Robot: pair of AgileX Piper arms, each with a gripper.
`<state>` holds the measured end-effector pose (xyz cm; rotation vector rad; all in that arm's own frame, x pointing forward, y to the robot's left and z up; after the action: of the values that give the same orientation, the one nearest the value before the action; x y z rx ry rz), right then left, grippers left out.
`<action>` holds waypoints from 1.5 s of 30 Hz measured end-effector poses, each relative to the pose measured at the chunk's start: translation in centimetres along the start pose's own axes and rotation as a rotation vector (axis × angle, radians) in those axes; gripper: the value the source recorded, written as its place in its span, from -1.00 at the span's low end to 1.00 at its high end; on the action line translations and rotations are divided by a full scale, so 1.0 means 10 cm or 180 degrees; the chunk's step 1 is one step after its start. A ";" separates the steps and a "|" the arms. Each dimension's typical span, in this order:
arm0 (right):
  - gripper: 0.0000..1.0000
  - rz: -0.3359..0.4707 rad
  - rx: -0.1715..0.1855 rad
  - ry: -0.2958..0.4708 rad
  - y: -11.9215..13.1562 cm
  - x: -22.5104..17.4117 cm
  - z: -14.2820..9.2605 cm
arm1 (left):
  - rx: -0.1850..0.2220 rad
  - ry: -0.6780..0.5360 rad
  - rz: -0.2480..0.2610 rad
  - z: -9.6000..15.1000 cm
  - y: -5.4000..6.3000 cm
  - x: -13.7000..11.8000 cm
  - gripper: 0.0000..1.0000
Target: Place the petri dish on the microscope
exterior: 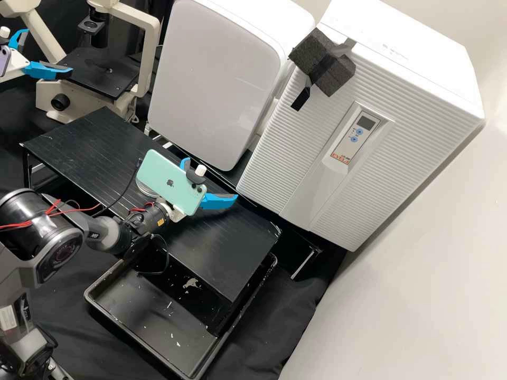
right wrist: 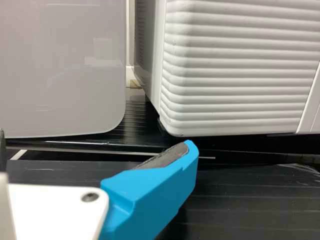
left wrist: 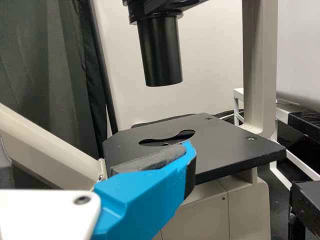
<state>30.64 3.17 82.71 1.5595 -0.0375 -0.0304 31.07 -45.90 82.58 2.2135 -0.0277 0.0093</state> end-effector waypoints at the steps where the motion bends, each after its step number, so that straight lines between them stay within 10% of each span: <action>1: 1.00 0.0000 0.0000 0.0000 0.00 0.00 0.00 | 0.0000 0.0000 0.0000 0.00 0.00 0.00 1.00; 14: 1.00 0.0000 0.0000 0.0000 0.00 0.00 0.00 | -0.0023 -0.0133 0.0013 0.11 0.02 -0.01 1.00; 26: 1.00 0.0000 0.0000 0.0000 0.00 0.00 0.00 | -0.0106 -0.1482 0.0065 1.02 0.14 -0.10 1.00; 45: 1.00 0.0000 0.0000 0.0000 0.00 0.00 0.00 | 0.0028 -0.3118 -0.0650 2.29 -0.24 -0.26 1.00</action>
<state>30.64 3.17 82.71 1.5595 -0.0375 -0.0304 28.48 -62.72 66.92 2.0121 -0.3375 -1.1733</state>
